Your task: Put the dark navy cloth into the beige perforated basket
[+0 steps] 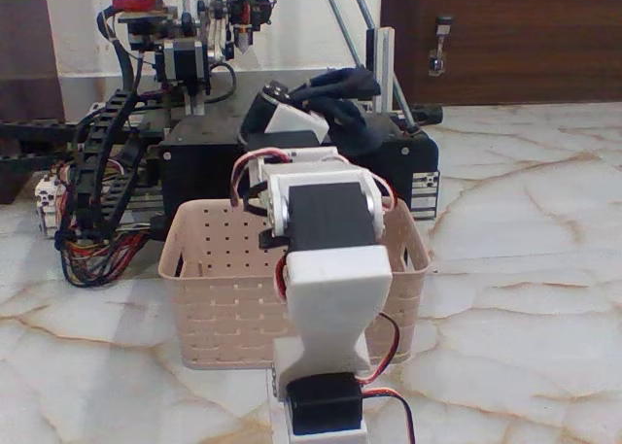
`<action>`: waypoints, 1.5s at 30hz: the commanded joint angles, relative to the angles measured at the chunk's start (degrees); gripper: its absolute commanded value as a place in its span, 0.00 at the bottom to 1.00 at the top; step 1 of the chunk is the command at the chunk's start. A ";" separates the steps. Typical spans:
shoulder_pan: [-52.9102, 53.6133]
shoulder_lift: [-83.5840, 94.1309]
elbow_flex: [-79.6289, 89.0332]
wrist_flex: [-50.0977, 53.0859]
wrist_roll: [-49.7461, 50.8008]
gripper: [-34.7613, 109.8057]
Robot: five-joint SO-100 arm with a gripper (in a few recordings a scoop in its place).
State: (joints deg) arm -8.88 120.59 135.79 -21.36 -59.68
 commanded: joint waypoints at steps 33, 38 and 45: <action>2.72 -43.95 -62.93 53.79 36.12 0.24; 3.43 -43.86 -62.58 56.07 36.39 0.28; 4.39 -42.63 -61.96 65.74 36.83 0.31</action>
State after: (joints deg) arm -4.92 75.85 76.11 43.86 -23.03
